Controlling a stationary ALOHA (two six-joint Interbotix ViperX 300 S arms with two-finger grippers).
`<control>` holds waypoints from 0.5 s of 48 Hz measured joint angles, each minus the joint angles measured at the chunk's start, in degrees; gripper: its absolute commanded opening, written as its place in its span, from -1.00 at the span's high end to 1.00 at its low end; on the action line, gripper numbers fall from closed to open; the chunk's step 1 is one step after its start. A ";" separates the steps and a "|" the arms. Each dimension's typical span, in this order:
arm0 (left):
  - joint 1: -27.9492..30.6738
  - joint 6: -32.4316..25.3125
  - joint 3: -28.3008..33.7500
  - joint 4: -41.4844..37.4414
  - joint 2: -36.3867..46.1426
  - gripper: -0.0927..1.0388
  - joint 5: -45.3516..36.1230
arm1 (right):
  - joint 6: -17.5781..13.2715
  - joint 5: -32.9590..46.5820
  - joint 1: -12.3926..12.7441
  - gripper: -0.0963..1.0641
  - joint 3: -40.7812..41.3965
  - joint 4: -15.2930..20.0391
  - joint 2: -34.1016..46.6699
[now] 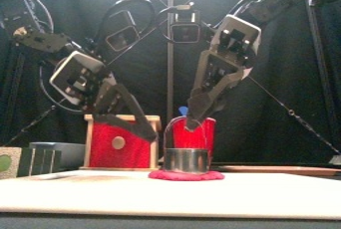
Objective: Get the cutter from the drawer then cut the dough then place the extra dough in the bowl
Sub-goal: Cut the dough
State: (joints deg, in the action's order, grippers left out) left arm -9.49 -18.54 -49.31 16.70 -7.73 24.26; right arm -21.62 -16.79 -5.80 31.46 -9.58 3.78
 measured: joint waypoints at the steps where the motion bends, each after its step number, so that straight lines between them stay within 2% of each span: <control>1: 0.00 -0.09 0.00 0.09 -0.35 -0.08 0.26 | 0.09 -0.53 0.09 -0.81 -0.26 0.18 0.09; 6: 0.00 -0.70 0.09 0.00 -2.37 0.04 2.29 | -0.09 -3.60 0.00 -0.81 -1.67 0.97 0.09; 24: 0.09 -0.70 0.09 0.00 -6.15 0.07 7.82 | -0.09 -5.19 0.00 -0.81 -3.96 1.23 2.02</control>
State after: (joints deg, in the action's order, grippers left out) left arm -9.40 -19.25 -49.22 16.70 -13.89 32.08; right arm -21.71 -21.97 -5.80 27.51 -8.35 5.80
